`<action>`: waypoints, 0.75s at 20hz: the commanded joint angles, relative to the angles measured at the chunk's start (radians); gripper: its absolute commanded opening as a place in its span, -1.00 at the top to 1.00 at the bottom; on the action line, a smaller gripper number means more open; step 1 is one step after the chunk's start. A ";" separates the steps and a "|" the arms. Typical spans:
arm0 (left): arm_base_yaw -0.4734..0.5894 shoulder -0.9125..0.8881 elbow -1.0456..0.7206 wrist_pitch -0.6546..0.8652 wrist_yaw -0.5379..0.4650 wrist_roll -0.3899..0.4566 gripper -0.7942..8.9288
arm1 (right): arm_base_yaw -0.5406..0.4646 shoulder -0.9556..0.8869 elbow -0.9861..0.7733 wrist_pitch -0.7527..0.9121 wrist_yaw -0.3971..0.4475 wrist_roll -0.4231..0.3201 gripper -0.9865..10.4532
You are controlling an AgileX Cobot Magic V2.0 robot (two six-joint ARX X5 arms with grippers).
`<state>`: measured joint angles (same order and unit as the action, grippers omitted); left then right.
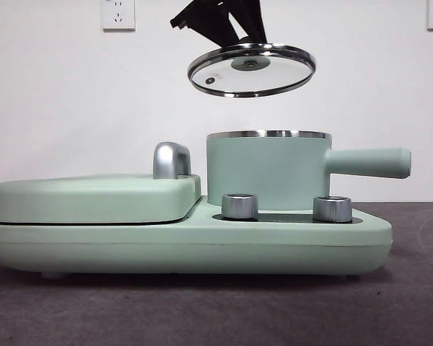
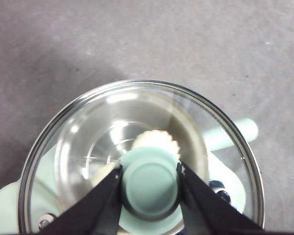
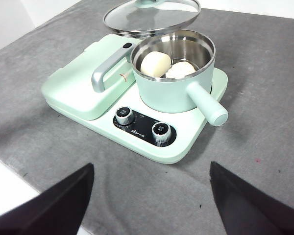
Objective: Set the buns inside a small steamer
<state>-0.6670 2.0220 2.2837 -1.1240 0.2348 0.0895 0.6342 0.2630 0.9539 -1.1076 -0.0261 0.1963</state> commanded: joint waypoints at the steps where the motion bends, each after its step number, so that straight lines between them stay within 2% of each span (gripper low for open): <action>1: -0.022 -0.001 0.027 0.028 0.005 0.007 0.71 | 0.007 0.001 0.007 0.025 0.000 0.026 0.19; 6: -0.027 0.012 0.019 0.057 0.001 0.008 0.82 | 0.007 0.001 0.007 0.076 -0.001 0.032 0.19; 12: -0.036 0.040 0.003 0.067 -0.004 -0.001 0.82 | 0.007 0.001 0.007 0.079 0.000 0.032 0.19; 15: -0.048 0.041 -0.053 0.110 -0.056 0.008 0.82 | 0.007 0.001 0.007 0.079 0.000 0.032 0.19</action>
<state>-0.7048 2.0441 2.2059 -1.0420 0.1787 0.0898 0.6342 0.2630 0.9539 -1.0401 -0.0261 0.2172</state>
